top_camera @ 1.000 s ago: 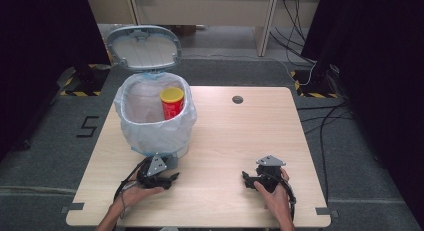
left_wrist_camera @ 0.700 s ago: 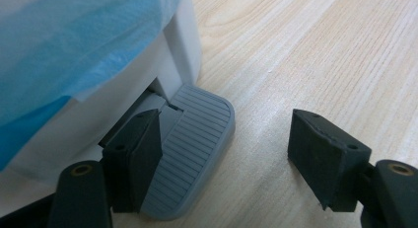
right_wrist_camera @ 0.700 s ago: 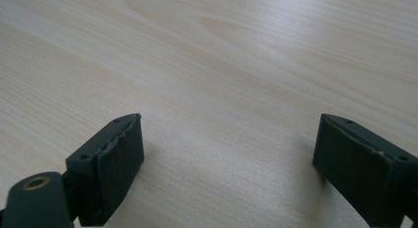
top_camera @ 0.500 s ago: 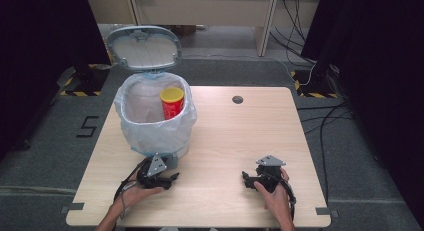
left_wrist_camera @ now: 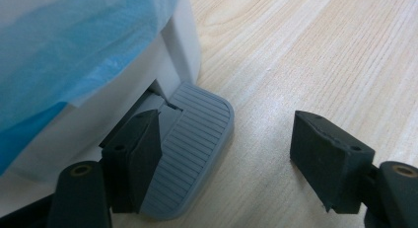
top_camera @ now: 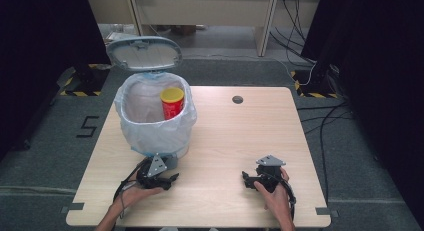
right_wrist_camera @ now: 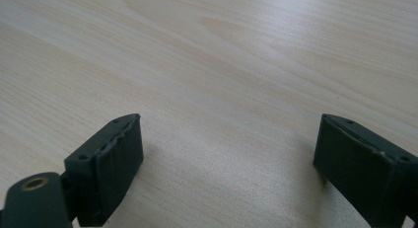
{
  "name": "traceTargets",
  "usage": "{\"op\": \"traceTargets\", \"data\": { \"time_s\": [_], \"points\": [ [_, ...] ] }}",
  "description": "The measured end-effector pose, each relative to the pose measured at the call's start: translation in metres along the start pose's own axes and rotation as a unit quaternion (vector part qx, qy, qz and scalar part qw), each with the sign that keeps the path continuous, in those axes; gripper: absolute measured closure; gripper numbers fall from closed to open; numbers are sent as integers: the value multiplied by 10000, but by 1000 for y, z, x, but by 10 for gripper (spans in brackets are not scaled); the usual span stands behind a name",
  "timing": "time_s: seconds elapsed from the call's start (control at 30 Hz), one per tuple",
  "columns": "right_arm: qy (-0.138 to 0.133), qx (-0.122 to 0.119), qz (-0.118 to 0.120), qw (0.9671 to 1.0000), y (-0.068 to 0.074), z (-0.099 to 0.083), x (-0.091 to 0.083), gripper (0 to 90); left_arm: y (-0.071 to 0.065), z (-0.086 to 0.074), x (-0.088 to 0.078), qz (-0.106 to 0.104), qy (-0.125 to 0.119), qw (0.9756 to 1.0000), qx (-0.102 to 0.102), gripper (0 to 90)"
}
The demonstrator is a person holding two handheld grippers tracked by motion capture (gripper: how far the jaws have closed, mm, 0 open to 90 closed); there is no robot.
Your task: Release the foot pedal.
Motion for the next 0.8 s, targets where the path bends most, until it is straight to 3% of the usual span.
{"op": "traceTargets", "data": {
  "time_s": [0.4, 0.67, 0.8],
  "points": [
    [2, 3, -6, 10000, 0, 0, 0, 109, 2, 1, -2, -39, -75, 9999, -55, 269],
    [-3, -6, -6, 10000, 0, 0, 1, 107, 2, 2, -7, -281, -65, 9994, -186, 256],
    [5, -5, -4, 10000, 0, 0, 1, 105, -1, 3, -9, -271, -87, 9995, -153, 231]
  ]
}}
Point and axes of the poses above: each handheld gripper's, and its own axes: x roughly forward along the jaws, z roughly out of its top, y roughly to its left, the point moved 2 cm from there along x, roughly forward along the jaws
